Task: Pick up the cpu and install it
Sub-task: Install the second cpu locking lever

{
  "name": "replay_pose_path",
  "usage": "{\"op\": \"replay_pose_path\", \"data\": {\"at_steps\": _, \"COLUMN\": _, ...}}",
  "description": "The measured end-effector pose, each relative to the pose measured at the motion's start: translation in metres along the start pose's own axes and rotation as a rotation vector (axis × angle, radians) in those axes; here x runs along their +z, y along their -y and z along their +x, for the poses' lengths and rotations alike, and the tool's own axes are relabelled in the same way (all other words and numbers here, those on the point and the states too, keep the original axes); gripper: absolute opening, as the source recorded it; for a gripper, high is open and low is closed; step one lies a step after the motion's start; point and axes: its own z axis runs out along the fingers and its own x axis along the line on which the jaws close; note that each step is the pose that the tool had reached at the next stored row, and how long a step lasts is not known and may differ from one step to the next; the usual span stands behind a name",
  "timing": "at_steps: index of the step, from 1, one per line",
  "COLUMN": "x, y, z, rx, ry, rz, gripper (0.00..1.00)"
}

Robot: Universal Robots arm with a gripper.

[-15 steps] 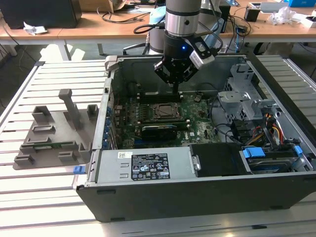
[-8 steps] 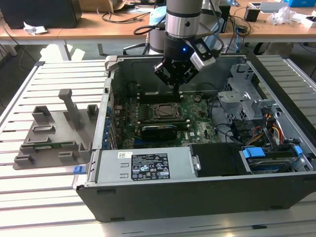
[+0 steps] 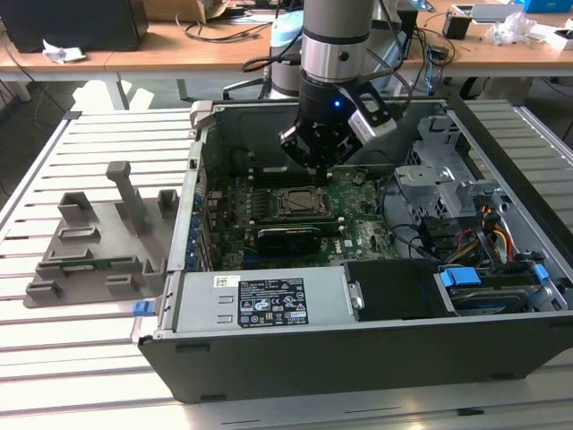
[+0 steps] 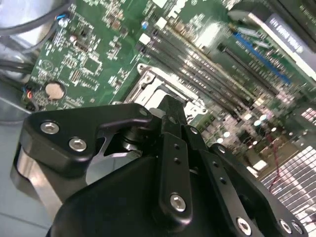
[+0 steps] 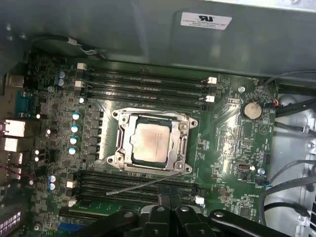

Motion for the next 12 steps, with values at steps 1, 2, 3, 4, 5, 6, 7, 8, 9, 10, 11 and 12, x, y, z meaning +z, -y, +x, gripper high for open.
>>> {"op": "replay_pose_path", "data": {"at_steps": 1, "x": 0.0046, "y": 0.0121, "z": 0.0069, "rx": 0.000, "ry": 0.0024, "rz": -0.0237, "gripper": 0.11}}
{"op": "replay_pose_path", "data": {"at_steps": 2, "x": 0.0137, "y": 0.0218, "z": 0.0147, "rx": 0.000, "ry": 0.0050, "rz": -0.0514, "gripper": 0.11}}
{"op": "replay_pose_path", "data": {"at_steps": 3, "x": 0.0185, "y": 0.0283, "z": 0.0197, "rx": -0.001, "ry": 0.0078, "rz": -0.0789, "gripper": 0.11}}
{"op": "replay_pose_path", "data": {"at_steps": 4, "x": 0.0193, "y": 0.0295, "z": 0.0206, "rx": -0.001, "ry": 0.0083, "rz": -0.0846, "gripper": 0.11}}
{"op": "replay_pose_path", "data": {"at_steps": 5, "x": 0.0200, "y": 0.0303, "z": 0.0211, "rx": -0.001, "ry": 0.0087, "rz": -0.0882, "gripper": 0.11}}
{"op": "replay_pose_path", "data": {"at_steps": 6, "x": 0.0209, "y": 0.0312, "z": 0.0217, "rx": -0.001, "ry": 0.0090, "rz": -0.0914, "gripper": 0.11}}
{"op": "replay_pose_path", "data": {"at_steps": 7, "x": 0.0219, "y": 0.0320, "z": 0.0223, "rx": -0.001, "ry": 0.0092, "rz": -0.0938, "gripper": 0.11}}
{"op": "replay_pose_path", "data": {"at_steps": 8, "x": 0.0247, "y": 0.0329, "z": 0.0232, "rx": -0.001, "ry": 0.0096, "rz": -0.0957, "gripper": 0.11}}
{"op": "replay_pose_path", "data": {"at_steps": 9, "x": 0.0283, "y": 0.0330, "z": 0.0241, "rx": -0.001, "ry": 0.0094, "rz": -0.0956, "gripper": 0.11}}
{"op": "replay_pose_path", "data": {"at_steps": 10, "x": 0.0320, "y": 0.0329, "z": 0.0252, "rx": -0.001, "ry": 0.0095, "rz": -0.0958, "gripper": 0.11}}
{"op": "replay_pose_path", "data": {"at_steps": 11, "x": 0.0337, "y": 0.0329, "z": 0.0257, "rx": -0.001, "ry": 0.0095, "rz": -0.0962, "gripper": 0.11}}
{"op": "replay_pose_path", "data": {"at_steps": 12, "x": 0.0352, "y": 0.0328, "z": 0.0263, "rx": -0.001, "ry": 0.0095, "rz": -0.0969, "gripper": 0.11}}
